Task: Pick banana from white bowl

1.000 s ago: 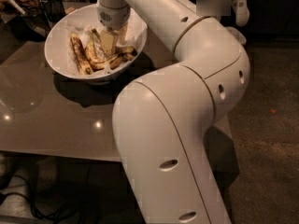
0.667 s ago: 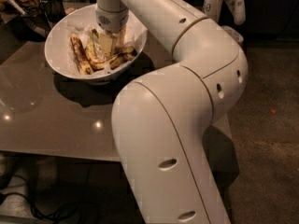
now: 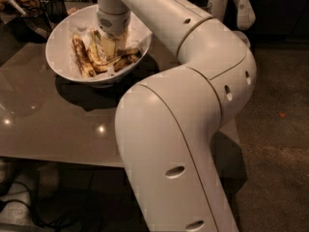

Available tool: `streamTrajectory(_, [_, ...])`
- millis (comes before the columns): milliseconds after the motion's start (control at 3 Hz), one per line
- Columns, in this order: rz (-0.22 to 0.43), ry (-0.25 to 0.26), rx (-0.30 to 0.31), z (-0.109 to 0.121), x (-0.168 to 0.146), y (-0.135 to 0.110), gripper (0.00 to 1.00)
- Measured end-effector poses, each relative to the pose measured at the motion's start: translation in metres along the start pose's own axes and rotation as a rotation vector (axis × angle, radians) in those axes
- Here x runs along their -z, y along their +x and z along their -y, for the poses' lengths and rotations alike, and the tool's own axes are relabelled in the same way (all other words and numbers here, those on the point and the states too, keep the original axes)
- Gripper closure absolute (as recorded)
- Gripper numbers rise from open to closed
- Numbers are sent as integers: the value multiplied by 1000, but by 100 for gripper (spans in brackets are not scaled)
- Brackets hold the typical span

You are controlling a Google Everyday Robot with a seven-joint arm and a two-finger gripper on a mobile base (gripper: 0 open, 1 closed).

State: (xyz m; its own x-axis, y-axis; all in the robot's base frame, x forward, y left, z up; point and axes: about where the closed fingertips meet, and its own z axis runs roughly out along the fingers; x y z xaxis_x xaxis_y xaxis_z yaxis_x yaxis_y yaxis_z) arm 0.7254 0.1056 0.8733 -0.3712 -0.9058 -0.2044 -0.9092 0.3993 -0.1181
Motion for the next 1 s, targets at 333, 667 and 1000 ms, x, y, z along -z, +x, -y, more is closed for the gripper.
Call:
streamTrajectory(333, [4, 2, 1, 1, -2, -2, 94])
streamTrajectory(667, [4, 2, 1, 1, -2, -2, 100])
streamTrajectory(1000, [8, 30, 30, 0, 5, -1, 100])
